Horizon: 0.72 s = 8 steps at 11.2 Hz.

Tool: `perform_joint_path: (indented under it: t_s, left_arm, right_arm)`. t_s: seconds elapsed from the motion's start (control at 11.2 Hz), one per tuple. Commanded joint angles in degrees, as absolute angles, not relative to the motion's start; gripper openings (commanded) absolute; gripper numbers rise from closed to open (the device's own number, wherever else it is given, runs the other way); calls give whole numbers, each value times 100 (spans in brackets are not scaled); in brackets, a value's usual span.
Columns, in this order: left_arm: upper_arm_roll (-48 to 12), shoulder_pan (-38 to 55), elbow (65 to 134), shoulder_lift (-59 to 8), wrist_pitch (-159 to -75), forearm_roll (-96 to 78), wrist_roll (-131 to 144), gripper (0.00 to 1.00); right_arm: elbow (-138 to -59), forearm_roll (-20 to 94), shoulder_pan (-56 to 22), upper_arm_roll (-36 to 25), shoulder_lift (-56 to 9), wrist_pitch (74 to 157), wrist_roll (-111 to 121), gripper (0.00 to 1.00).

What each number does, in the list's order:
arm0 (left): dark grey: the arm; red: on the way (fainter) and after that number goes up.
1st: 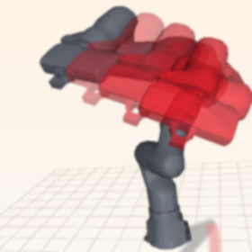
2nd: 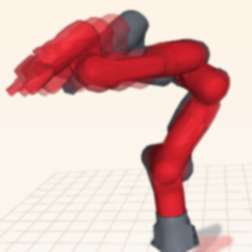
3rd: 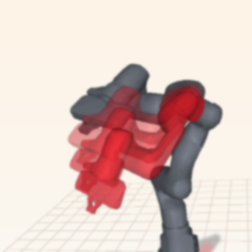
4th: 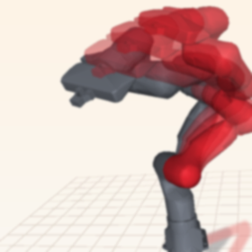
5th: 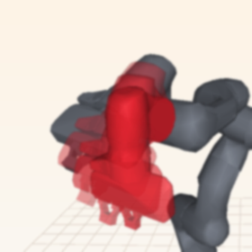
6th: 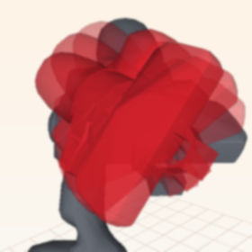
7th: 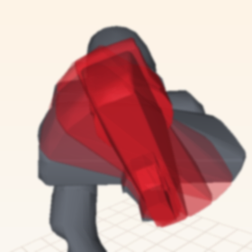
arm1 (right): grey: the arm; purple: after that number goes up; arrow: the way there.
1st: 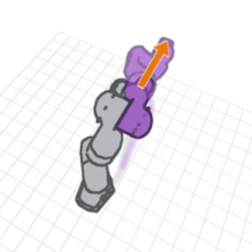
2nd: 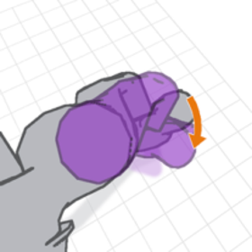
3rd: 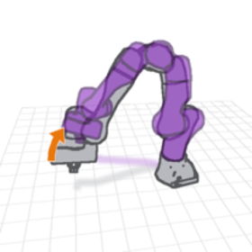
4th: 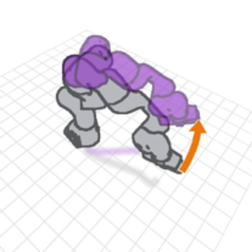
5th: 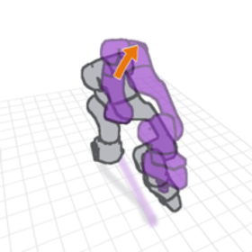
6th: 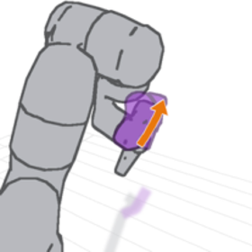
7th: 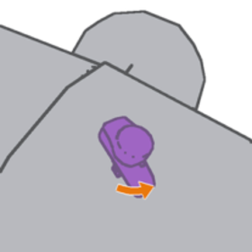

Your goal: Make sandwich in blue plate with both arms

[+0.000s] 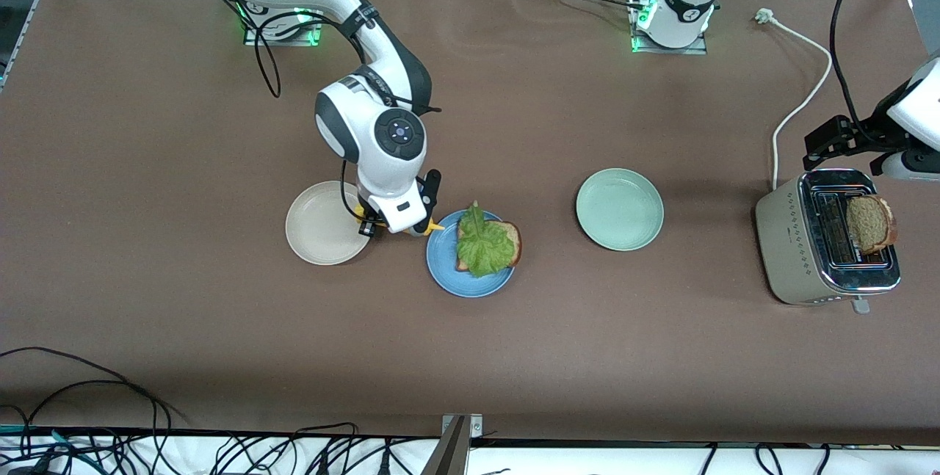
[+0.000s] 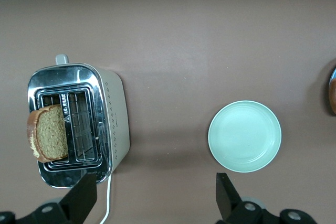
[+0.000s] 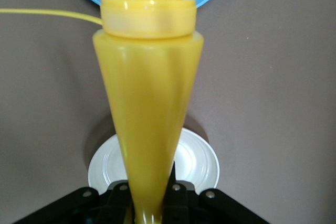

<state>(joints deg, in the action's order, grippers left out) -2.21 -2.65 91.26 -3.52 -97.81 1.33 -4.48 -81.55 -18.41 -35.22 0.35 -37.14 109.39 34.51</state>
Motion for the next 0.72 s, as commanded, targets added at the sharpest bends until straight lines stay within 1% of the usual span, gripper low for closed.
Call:
perform_joint_path:
  t_s: [0.0, 0.27, 0.63]
  left_arm:
    - [-220, -237, 8983, -404, -9747, 35, -545, 100]
    - [-211, -237, 8982, -404, -9756, 44, -545, 100]
    - [-202, -281, 8982, -404, -9756, 44, -554, 100]
  right_arm:
    - [-7621, -2065, -4147, -386, -4191, 10732, 2998, 0]
    - [-7375, -2065, -4534, -737, -4534, 10731, 2936, 0]
    - [-7190, -2460, -4807, -852, -4869, 10644, 2594, 0]
